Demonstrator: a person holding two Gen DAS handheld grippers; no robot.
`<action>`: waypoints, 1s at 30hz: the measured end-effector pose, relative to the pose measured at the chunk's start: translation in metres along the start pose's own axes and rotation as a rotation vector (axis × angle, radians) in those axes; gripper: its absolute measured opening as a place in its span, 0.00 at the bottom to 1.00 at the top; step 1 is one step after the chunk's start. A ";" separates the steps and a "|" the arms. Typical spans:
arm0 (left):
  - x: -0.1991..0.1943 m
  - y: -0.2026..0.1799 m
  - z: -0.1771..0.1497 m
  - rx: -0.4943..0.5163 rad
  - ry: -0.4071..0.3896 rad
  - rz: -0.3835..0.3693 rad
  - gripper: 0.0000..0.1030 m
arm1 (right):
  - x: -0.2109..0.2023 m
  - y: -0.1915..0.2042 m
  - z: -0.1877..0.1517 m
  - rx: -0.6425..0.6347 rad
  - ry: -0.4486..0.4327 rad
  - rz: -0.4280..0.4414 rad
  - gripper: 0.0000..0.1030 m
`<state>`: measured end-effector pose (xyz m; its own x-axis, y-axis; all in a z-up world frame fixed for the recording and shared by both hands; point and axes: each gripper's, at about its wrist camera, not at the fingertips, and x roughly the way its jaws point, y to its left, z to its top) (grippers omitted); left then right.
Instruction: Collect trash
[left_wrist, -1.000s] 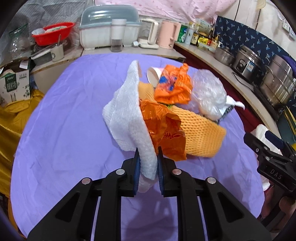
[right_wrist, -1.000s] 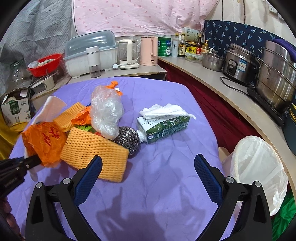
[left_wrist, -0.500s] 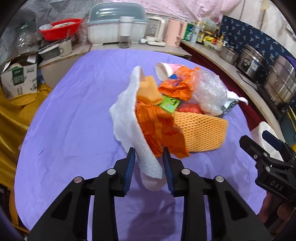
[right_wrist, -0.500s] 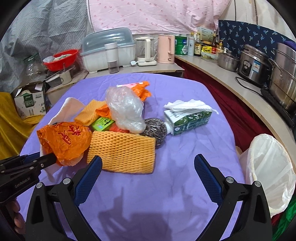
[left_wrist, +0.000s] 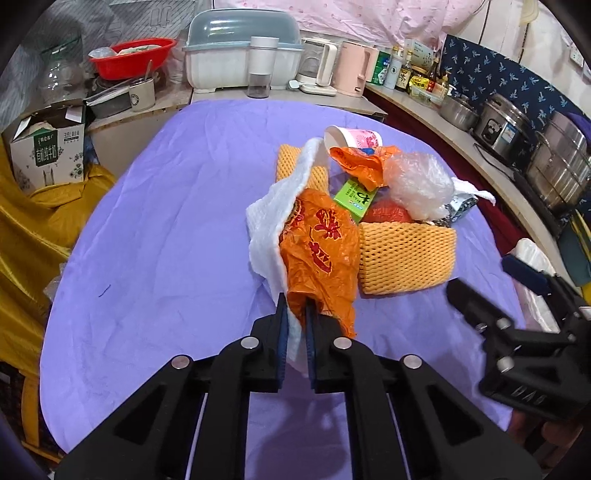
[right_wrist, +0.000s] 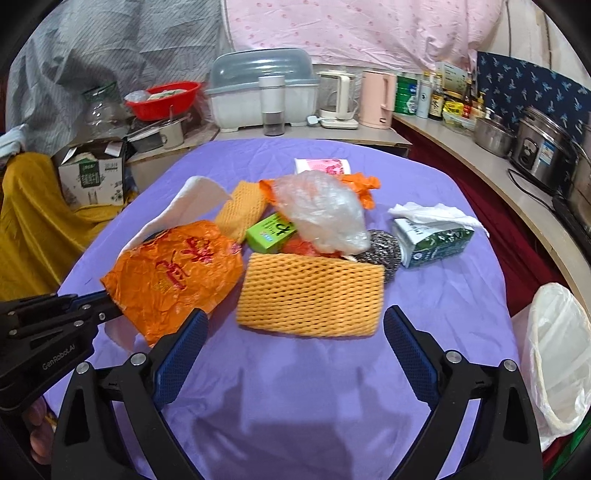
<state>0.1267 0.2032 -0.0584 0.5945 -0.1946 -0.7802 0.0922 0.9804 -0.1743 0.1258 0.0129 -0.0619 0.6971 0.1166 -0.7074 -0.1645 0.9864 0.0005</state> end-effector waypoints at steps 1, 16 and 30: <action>-0.001 -0.001 0.000 -0.001 0.000 -0.010 0.08 | -0.001 0.002 -0.001 -0.004 0.001 0.001 0.88; -0.015 -0.070 -0.002 0.104 0.005 -0.209 0.07 | -0.029 -0.058 -0.008 0.084 -0.028 -0.135 0.87; -0.010 -0.115 -0.024 0.158 0.062 -0.264 0.54 | -0.026 -0.116 -0.050 0.201 0.042 -0.148 0.87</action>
<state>0.0909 0.0920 -0.0451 0.4838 -0.4398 -0.7566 0.3626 0.8876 -0.2841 0.0912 -0.1102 -0.0790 0.6729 -0.0319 -0.7391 0.0828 0.9960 0.0323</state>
